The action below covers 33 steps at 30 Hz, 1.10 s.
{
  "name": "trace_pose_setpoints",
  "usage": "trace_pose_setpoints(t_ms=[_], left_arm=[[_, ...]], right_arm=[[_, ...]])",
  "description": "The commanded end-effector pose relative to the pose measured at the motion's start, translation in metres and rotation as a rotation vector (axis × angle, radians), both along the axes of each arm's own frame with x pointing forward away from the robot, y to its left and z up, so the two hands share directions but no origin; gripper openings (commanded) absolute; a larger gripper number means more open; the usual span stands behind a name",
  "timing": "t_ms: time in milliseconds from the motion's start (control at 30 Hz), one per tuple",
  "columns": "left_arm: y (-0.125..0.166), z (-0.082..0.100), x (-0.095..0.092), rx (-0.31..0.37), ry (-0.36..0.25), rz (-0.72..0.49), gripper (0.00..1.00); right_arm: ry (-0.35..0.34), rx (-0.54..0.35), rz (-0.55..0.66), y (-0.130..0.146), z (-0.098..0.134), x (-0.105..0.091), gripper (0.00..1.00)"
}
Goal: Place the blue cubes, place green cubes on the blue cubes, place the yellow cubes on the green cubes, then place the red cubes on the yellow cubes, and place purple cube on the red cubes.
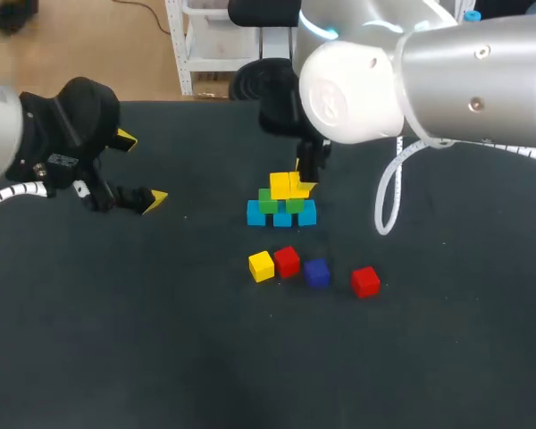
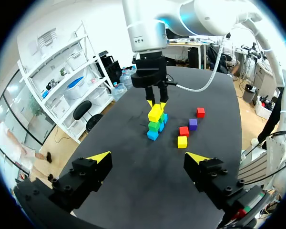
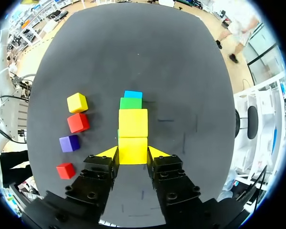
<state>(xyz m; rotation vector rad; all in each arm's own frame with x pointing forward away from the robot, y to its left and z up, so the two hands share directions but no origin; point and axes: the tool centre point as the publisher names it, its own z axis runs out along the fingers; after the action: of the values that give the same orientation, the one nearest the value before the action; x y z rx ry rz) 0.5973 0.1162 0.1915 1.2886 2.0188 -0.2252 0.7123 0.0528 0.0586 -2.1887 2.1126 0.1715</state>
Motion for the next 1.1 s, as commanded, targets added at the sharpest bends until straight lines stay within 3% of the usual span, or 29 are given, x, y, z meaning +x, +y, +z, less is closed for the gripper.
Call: trace_pose_setpoints(t_ms=[33, 267, 333, 367, 500, 533, 567, 1100], left_arm=[[0.001, -0.001, 0.001, -0.003, -0.001, -0.004, 1.00], [0.001, -0.001, 0.001, -0.003, -0.001, -0.004, 1.00], [0.001, -0.001, 0.001, -0.003, -0.001, -0.004, 1.00], [0.001, -0.001, 0.001, -0.003, -0.001, -0.004, 1.00], [0.001, -0.001, 0.001, -0.003, -0.001, -0.004, 1.00], [0.001, -0.001, 0.001, -0.003, -0.001, -0.004, 1.00], [0.001, -0.001, 0.001, -0.003, -0.001, -0.004, 1.00], [0.001, -0.001, 0.001, -0.003, -0.001, -0.004, 1.00]], right_arm=[[0.000, 0.002, 0.001, -0.001, 0.000, -0.001, 0.00], [-0.001, 0.003, -0.001, -0.001, -0.001, -0.001, 0.00], [-0.004, 0.003, -0.003, -0.001, -0.001, -0.001, 0.10], [-0.005, 0.002, -0.002, -0.001, -0.001, -0.001, 0.27], [-0.009, 0.001, -0.004, -0.001, 0.000, -0.001, 0.59], [-0.009, 0.001, -0.004, -0.001, 0.000, -0.001, 0.80], [-0.010, 0.001, -0.004, -0.001, 0.000, -0.001, 0.90], [-0.016, 0.012, -0.004, -0.006, 0.010, -0.004, 0.95]])
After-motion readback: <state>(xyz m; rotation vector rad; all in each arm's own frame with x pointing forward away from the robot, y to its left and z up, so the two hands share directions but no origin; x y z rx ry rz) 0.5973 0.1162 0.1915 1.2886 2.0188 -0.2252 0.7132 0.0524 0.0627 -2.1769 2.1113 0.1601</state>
